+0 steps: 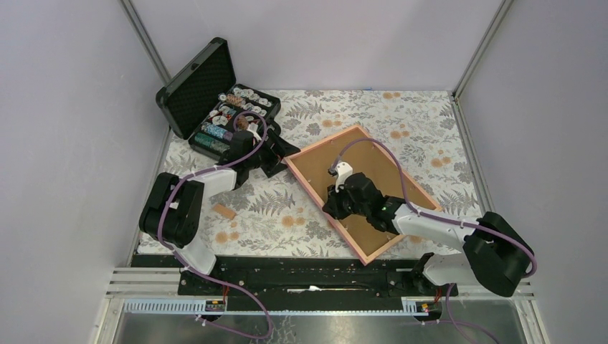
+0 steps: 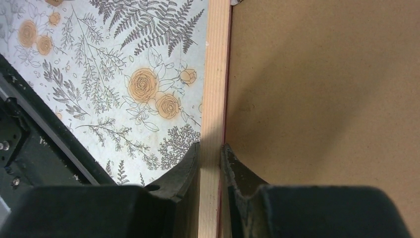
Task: Put the photo into the frame
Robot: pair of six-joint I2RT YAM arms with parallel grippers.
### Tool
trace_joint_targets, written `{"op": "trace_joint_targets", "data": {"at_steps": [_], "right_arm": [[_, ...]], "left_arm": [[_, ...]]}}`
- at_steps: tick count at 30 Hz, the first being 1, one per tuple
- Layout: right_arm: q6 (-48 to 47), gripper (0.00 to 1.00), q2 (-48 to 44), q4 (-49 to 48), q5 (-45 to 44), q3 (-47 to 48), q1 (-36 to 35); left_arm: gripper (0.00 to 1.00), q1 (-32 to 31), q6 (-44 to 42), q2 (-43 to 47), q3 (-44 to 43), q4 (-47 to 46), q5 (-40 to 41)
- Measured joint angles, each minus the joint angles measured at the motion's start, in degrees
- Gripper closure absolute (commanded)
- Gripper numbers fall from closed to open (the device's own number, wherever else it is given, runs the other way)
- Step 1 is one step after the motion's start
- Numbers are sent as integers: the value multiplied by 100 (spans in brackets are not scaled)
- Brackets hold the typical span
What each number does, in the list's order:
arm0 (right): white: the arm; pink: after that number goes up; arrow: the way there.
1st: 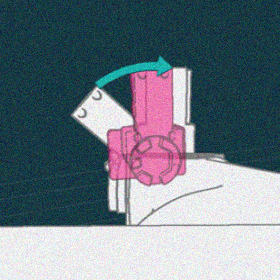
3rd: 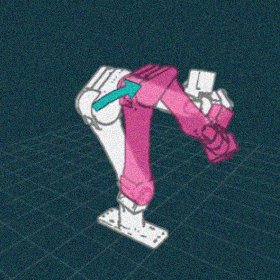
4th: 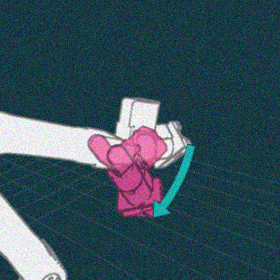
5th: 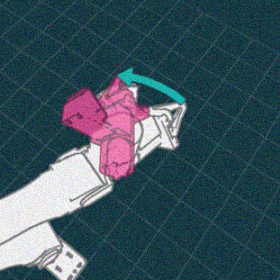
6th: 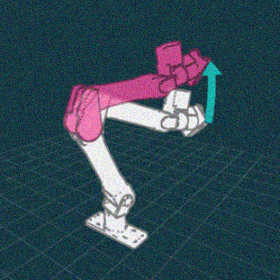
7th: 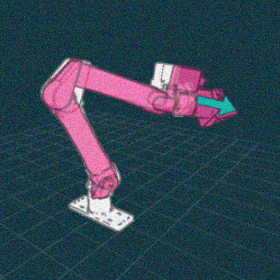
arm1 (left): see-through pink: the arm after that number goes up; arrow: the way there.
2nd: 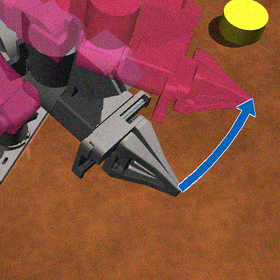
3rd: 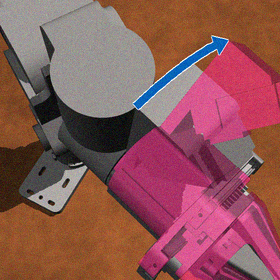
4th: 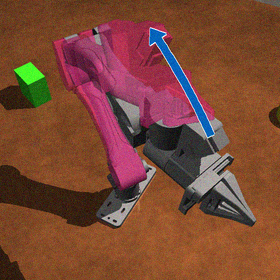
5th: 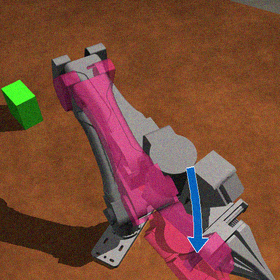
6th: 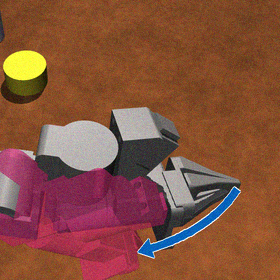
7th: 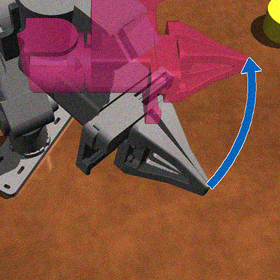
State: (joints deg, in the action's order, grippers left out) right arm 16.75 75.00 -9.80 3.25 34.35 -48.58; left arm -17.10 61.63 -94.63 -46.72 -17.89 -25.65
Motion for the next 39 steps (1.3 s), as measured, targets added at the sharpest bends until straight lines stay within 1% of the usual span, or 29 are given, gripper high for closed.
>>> {"op": "trace_joint_targets", "data": {"at_steps": [4,11,27,34,39], "right_arm": [[4,100,-199,-79,352,-188,264],[4,100,-297,-149,632,-332,420],[22,100,-295,-94,686,-330,472],[133,100,-295,125,691,-39,496],[291,100,-280,44,693,151,514]], "left_arm": [[1,-26,57,2,37,-151,48],[1,-35,55,-9,37,-181,37],[1,-94,-20,-197,50,-308,22],[1,-186,-44,-575,157,-564,-2],[1,-291,-203,-457,356,-437,13]]}}
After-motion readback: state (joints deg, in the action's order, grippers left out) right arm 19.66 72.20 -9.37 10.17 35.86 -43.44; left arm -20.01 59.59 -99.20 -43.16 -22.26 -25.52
